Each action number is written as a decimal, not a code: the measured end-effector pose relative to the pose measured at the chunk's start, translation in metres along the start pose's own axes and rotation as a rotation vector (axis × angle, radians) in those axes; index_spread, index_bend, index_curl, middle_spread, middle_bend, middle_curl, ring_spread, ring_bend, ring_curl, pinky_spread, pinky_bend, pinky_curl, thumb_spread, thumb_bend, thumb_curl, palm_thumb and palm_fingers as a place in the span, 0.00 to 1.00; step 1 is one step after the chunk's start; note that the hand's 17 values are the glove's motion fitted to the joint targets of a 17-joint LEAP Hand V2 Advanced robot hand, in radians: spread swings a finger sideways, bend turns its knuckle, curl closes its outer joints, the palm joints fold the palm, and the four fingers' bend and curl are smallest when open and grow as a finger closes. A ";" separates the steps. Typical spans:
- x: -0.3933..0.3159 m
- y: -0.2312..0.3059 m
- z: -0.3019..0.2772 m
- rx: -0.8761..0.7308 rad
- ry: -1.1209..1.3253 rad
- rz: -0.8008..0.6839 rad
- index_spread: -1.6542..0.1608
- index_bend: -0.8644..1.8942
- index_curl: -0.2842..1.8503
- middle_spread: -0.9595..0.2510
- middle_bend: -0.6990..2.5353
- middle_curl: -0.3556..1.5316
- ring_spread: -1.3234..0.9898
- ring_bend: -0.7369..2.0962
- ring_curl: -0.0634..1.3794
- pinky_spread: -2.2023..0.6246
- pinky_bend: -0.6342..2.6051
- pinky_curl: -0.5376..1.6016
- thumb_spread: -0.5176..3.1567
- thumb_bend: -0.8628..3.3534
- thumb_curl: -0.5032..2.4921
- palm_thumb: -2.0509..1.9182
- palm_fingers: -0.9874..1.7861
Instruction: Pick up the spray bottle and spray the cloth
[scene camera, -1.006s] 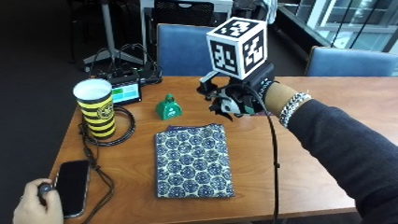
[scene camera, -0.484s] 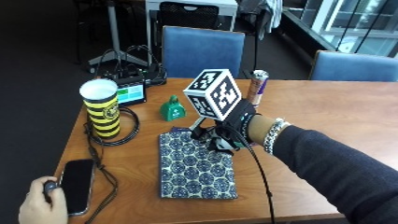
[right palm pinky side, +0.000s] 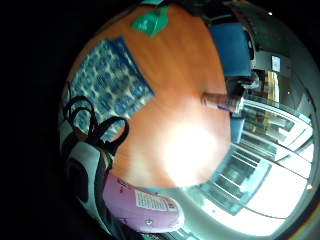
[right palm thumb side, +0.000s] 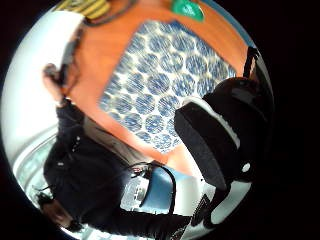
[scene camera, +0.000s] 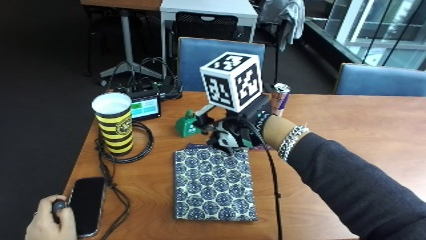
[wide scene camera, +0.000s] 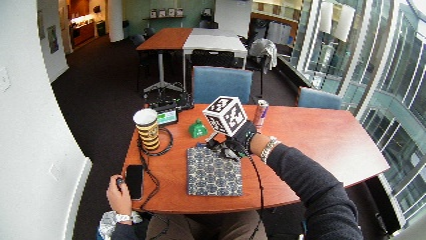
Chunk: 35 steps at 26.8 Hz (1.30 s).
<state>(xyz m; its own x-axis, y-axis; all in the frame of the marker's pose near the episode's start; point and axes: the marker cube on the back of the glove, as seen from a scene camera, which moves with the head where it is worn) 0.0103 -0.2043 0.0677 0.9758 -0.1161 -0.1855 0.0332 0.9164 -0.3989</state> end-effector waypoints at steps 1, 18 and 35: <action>-0.004 -0.001 -0.011 0.043 -0.046 -0.013 0.76 0.42 0.41 0.62 0.46 0.48 0.49 0.52 0.35 0.67 0.33 0.43 0.53 0.20 0.22 0.64 0.87; -0.069 -0.034 -0.110 0.817 -0.820 -0.183 0.76 0.41 0.42 0.63 0.46 0.48 0.49 0.52 0.35 0.67 0.33 0.43 0.53 0.20 0.22 0.63 0.86; -0.107 -0.066 -0.022 1.248 -1.177 -0.038 0.76 0.40 0.42 0.63 0.46 0.48 0.50 0.52 0.35 0.67 0.33 0.43 0.53 0.20 0.22 0.63 0.86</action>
<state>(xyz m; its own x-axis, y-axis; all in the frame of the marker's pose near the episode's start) -0.1005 -0.2605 0.0941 0.5727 -0.3442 0.7440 -0.3634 0.7069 0.6068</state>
